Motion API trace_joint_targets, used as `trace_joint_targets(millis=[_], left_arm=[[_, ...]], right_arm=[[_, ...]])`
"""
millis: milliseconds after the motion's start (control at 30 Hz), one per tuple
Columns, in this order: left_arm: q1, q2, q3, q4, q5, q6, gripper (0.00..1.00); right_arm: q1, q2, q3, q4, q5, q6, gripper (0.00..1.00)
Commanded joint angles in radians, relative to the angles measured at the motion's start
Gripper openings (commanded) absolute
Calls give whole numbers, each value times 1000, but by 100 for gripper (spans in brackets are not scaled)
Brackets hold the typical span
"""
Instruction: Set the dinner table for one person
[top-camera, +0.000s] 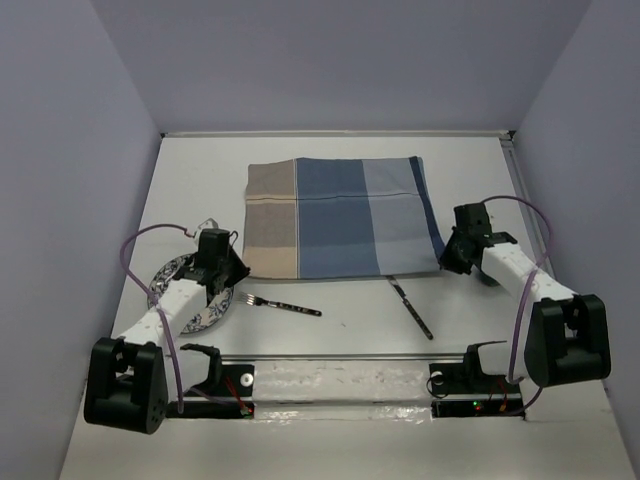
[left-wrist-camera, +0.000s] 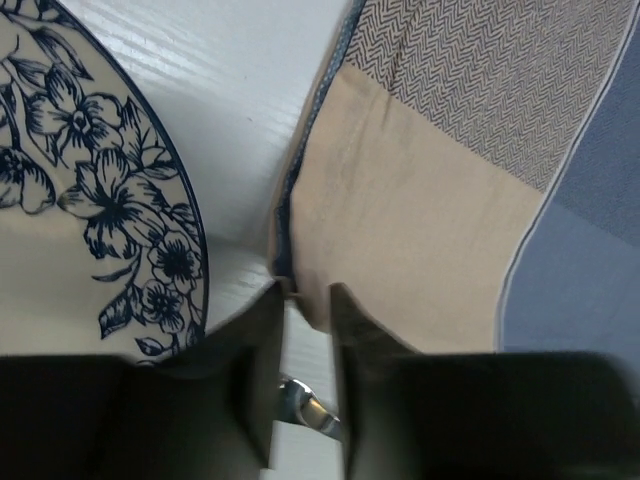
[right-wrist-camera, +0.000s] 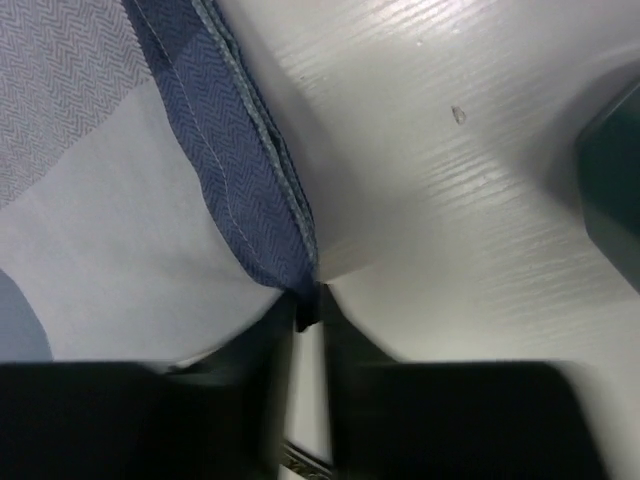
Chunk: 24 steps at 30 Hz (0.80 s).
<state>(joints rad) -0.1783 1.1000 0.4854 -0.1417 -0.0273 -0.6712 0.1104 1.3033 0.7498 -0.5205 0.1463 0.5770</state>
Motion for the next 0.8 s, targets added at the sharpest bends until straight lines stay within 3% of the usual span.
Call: trace_joint_targets(millis=[0,67,100,167,267,367,500,667,767], left_arm=[[-6,-69,25,-39,-16,-4,48],[-6,-84,62,-55,-13,4,63],[-7,-100,111,-68,-3,15,75],[-13,-106,172,-102,-2,28,87],[-42,-109,304,-122,1,48,89],[-76,-124,439,-110,6,56,91],[-118,-132,674,-114,-5,99,96],[-162,-186,803,-199,-17,122,99],[-164,-232,860,-277,-34,139,99]], right_arm=[[-12,-30,5,-16,-46,-15,42],[-12,-45,17,-27,-71,-34,64],[-12,-71,40,-32,-79,-54,83],[-12,-102,90,-47,-108,-80,87],[-12,-154,150,-36,-270,-83,88],[64,-167,174,20,-372,-28,88],[373,-79,252,121,-355,96,82],[601,158,394,304,-329,195,65],[713,330,543,364,-330,215,41]])
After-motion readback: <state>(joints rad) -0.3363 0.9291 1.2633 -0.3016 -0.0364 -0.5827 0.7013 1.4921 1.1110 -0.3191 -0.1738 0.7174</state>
